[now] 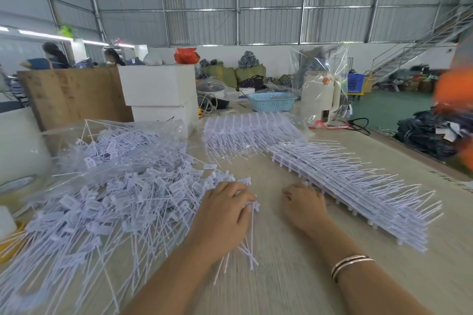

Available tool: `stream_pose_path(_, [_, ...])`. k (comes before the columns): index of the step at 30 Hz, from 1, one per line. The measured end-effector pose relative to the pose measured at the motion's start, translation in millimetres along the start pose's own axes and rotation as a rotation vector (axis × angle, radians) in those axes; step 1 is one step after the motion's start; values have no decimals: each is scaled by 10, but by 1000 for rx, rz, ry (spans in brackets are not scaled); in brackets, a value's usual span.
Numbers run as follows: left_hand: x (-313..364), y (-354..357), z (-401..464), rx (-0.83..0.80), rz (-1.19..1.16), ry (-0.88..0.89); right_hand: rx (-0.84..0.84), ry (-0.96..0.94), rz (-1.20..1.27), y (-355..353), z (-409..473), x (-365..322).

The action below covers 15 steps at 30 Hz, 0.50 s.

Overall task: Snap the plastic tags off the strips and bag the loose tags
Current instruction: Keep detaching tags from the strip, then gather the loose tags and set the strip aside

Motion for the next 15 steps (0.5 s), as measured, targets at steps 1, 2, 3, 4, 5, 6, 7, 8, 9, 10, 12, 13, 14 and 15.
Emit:
stream_pose_path(1, [15,-90,11,61,-18,-5,-3,-25,22,0,-27,-56])
stream_pose_path(2, [19,-185,26,113,-33,-29,-1,-36,38,-4,-50,-114])
stream_pose_path(3, [9,-275,32,138,-35,-73,-7,-31,57,-15,-82,-165])
stream_pose_path(4, [-21,-355,34,128,-19,-141,-22,-23,76,-31,-113,-213])
stream_pose_path(5, [-79,-411,33,84,16,-233,-40,-19,83,-48,-147,-258])
stream_pose_path(6, [-159,-452,19,15,66,-343,-65,-24,72,-60,-180,-302])
stream_pose_path(7, [-254,-482,-13,-69,113,-454,-98,-32,53,-61,-208,-348])
stream_pose_path(8, [-357,-503,-61,-154,149,-558,-131,-38,40,-52,-233,-391])
stream_pose_path(9, [-461,-512,-121,-235,181,-645,-155,-45,35,-38,-257,-438])
stream_pose_path(10, [-557,-511,-182,-311,217,-703,-165,-55,35,-23,-279,-479])
stream_pose_path(12, [-702,-493,-280,-403,282,-752,-158,-83,45,5,-312,-553])
stream_pose_path(13, [-747,-485,-306,-405,313,-763,-149,-103,52,22,-324,-587])
stream_pose_path(14, [-779,-477,-312,-393,344,-771,-141,-119,60,44,-329,-624])
stream_pose_path(15, [-795,-450,-307,-382,361,-781,-137,-134,67,74,-335,-662])
Point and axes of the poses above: each hand's wrist, its own z-axis towards the middle knuckle, its own y-axis out of the palm, x = y × z, the point moved 2 cm from there along z, towards the middle knuckle, and after that the axes turned 1 degree about z, right-handed, at the moved point
